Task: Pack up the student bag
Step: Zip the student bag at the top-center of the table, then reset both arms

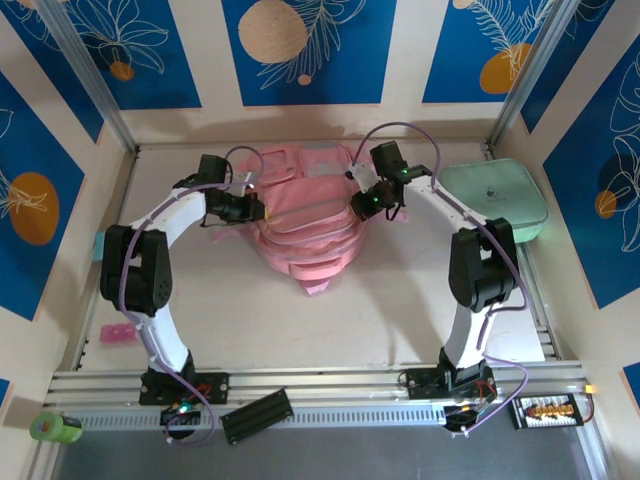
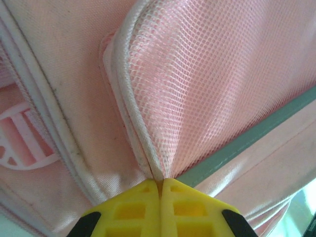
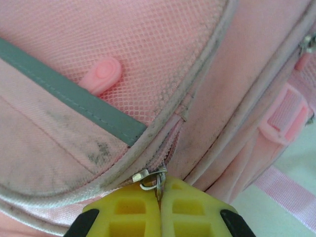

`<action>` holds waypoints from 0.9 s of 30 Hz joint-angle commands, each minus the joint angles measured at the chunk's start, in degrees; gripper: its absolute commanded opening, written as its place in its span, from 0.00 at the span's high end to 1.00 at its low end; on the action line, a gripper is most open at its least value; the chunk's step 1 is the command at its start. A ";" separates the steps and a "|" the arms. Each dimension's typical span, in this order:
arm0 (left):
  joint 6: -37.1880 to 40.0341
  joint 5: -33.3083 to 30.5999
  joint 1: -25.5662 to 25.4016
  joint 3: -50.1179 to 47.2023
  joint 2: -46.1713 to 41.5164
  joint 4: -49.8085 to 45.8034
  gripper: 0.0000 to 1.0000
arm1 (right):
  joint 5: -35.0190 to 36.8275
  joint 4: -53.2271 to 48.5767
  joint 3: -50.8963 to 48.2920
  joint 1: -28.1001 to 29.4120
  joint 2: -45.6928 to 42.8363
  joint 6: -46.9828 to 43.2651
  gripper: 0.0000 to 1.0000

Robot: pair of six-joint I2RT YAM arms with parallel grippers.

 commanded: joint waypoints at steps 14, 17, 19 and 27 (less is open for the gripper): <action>-4.97 -4.05 1.69 0.45 -9.63 5.55 0.64 | 2.21 10.96 -10.12 -4.22 -18.77 18.85 0.30; -6.15 -11.50 1.79 -1.53 -14.36 7.97 0.49 | 9.27 17.73 -17.93 -4.28 -26.23 20.89 0.20; -6.66 -19.66 1.81 -5.37 -18.77 11.63 0.31 | 15.45 23.58 -24.18 -4.30 -31.27 21.33 0.13; -13.33 -51.57 3.09 -30.26 -34.65 28.91 0.00 | 28.45 37.06 -42.68 -5.70 -41.41 20.47 0.01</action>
